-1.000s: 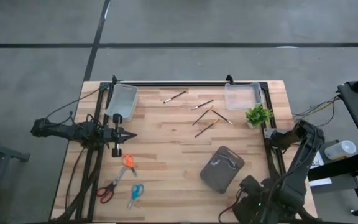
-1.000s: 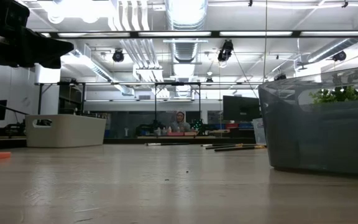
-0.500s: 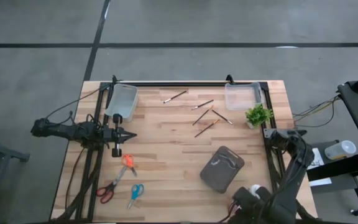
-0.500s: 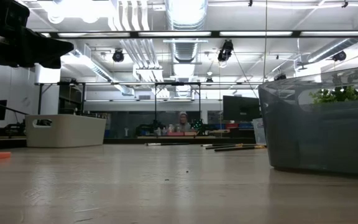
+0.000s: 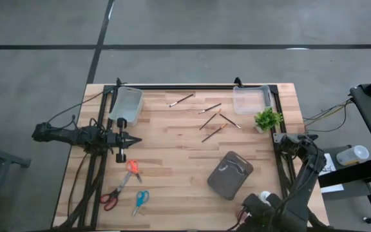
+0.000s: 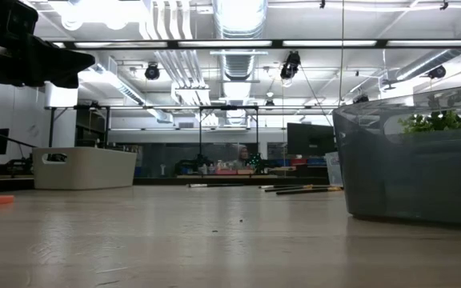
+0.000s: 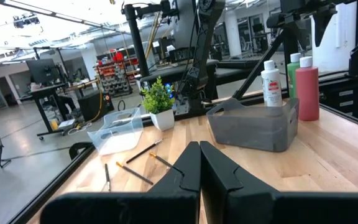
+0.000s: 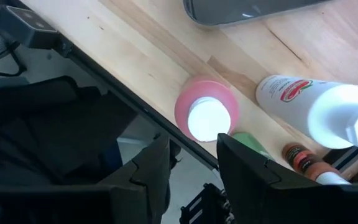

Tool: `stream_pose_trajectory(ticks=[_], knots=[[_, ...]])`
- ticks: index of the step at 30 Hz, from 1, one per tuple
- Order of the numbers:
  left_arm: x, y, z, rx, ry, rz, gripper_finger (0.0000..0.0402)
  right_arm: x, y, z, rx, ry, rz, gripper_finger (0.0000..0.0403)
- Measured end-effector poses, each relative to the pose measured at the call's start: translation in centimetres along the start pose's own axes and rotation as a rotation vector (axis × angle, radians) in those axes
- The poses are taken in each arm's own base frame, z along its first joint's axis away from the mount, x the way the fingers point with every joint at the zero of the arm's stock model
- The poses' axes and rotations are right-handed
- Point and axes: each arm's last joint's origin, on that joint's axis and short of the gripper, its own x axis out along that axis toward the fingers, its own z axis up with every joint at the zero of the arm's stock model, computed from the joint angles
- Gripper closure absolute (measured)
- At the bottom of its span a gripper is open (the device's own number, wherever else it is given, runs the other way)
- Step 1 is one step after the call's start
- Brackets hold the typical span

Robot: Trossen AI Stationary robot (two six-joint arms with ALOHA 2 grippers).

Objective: Pick & Place Paint Supplies
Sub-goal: Put the red paint bottle into the black bin

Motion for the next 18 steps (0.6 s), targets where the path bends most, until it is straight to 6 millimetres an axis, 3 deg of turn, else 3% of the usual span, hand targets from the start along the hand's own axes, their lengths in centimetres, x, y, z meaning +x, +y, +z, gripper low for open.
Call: stream_pose_trajectory(ticks=[13,18], knots=[[0.0,0.0,0.0,0.0,0.0,0.0,0.0401,0.6,-0.1,0.0,-0.03,-0.011,-0.02,0.0118],[0.0,0.0,0.0,0.0,0.0,0.0,0.0401,1.1,-0.2,-0.1,-0.033,-0.018,-0.041,0.0083]])
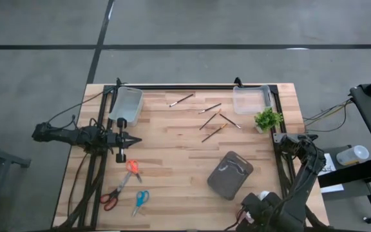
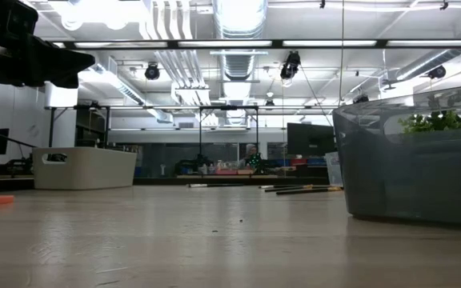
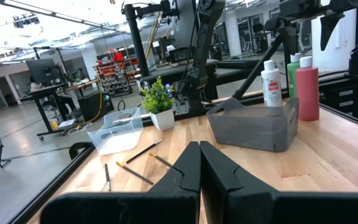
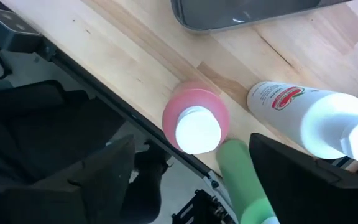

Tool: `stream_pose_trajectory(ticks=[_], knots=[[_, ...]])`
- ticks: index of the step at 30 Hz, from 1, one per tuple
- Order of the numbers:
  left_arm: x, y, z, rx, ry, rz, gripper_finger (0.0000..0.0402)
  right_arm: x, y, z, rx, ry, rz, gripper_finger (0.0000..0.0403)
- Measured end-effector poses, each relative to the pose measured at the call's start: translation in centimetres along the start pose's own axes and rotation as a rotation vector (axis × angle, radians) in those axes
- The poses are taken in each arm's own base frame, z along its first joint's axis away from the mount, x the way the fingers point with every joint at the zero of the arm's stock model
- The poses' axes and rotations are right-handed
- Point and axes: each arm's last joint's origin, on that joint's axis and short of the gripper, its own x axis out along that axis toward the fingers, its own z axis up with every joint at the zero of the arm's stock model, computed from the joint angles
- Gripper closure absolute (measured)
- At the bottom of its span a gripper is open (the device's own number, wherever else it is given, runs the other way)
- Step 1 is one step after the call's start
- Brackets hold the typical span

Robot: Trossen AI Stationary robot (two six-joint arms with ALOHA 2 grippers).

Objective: Pick & Place Paint Supplies
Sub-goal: Put the red paint bottle into the black bin

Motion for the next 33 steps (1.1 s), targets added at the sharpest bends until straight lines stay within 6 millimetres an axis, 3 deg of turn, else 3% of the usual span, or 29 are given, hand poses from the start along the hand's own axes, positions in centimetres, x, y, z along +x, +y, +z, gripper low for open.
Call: stream_pose_trajectory(ticks=[12,33], knots=[[0.0,0.0,0.0,0.0,0.0,0.0,0.0401,0.8,-0.2,0.0,-0.001,-0.01,-0.032,0.0076],[0.0,0.0,0.0,0.0,0.001,0.0,0.0401,5.1,-0.1,-0.6,0.006,-0.023,-0.066,0.0076]])
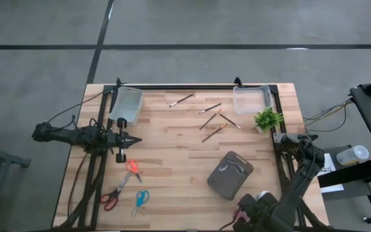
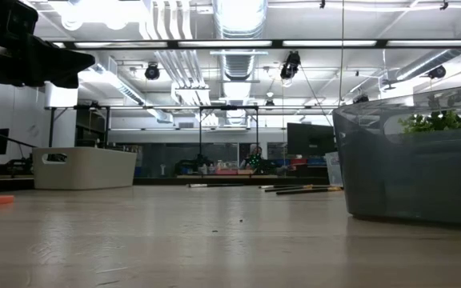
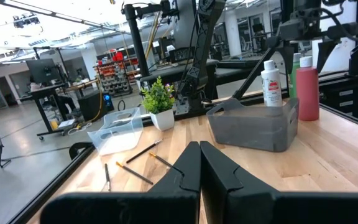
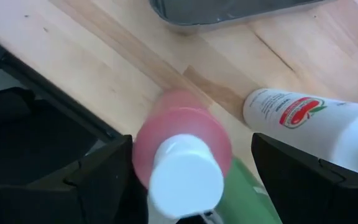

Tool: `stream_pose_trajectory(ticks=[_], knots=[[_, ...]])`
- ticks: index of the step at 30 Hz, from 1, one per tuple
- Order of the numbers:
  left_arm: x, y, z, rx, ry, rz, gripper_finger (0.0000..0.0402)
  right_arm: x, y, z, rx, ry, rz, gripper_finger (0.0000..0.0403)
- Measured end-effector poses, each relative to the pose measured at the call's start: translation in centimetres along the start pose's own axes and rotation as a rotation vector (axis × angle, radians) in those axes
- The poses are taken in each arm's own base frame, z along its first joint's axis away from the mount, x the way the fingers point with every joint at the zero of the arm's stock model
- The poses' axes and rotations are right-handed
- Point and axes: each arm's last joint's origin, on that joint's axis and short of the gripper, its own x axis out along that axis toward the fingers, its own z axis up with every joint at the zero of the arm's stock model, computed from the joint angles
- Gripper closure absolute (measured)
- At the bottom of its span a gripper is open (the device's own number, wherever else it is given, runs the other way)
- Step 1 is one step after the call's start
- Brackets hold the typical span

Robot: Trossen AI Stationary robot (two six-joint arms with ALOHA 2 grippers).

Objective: Pick & Place Paint Supplies
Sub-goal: Put the red paint bottle into the black bin

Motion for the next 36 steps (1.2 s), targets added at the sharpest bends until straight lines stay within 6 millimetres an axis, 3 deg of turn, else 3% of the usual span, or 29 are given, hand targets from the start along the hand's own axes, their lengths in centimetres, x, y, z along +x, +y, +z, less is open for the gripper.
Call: stream_pose_trajectory(ticks=[11,36], knots=[[0.0,0.0,0.0,0.0,0.0,0.0,0.0401,2.1,0.1,-0.4,0.003,0.012,0.003,0.0076],[0.0,0.0,0.0,0.0,0.0,0.0,0.0401,2.2,0.3,-0.5,-0.006,0.019,0.027,0.0076]])
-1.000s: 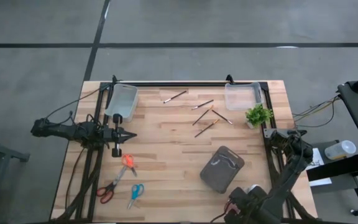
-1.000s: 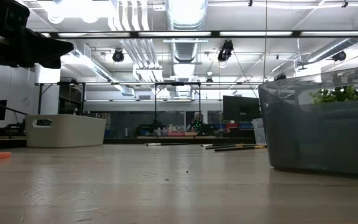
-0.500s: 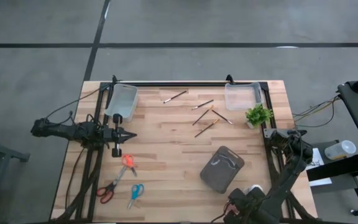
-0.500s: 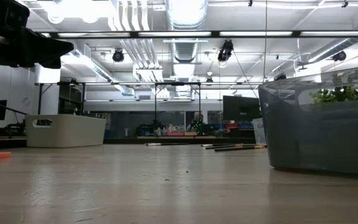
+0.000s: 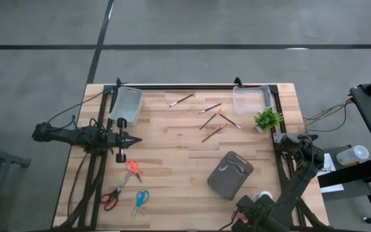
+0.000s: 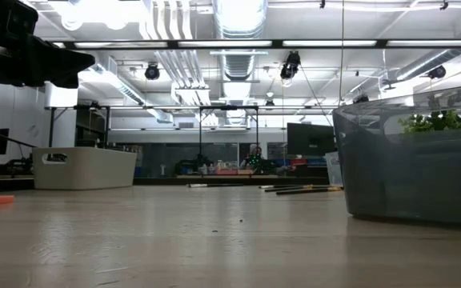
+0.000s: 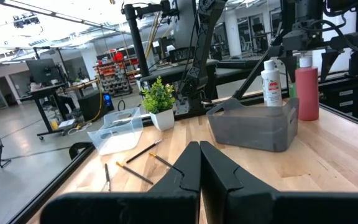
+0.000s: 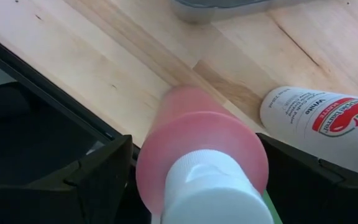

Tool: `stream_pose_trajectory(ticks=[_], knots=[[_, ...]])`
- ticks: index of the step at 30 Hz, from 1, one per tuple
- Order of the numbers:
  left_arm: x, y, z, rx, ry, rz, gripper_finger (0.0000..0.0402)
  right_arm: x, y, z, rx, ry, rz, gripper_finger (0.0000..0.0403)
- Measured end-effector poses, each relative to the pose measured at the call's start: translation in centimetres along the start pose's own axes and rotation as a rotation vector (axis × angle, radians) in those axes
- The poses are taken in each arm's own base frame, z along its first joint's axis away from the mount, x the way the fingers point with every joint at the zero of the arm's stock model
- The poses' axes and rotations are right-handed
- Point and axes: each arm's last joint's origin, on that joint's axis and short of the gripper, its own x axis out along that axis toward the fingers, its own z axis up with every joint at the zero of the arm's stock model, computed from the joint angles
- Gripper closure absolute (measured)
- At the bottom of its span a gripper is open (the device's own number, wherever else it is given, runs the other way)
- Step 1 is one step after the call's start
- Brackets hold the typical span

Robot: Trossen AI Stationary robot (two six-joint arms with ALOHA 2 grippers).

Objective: Pick & Place Paint Supplies
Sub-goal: Put the red paint bottle into the black bin

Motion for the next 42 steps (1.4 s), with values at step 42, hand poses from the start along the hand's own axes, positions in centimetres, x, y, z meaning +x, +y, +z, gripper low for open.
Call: stream_pose_trajectory(ticks=[42], knots=[[0.0,0.0,0.0,0.0,0.0,0.0,0.0401,0.02,-0.1,0.03,-0.016,-0.003,-0.008,0.0079]])
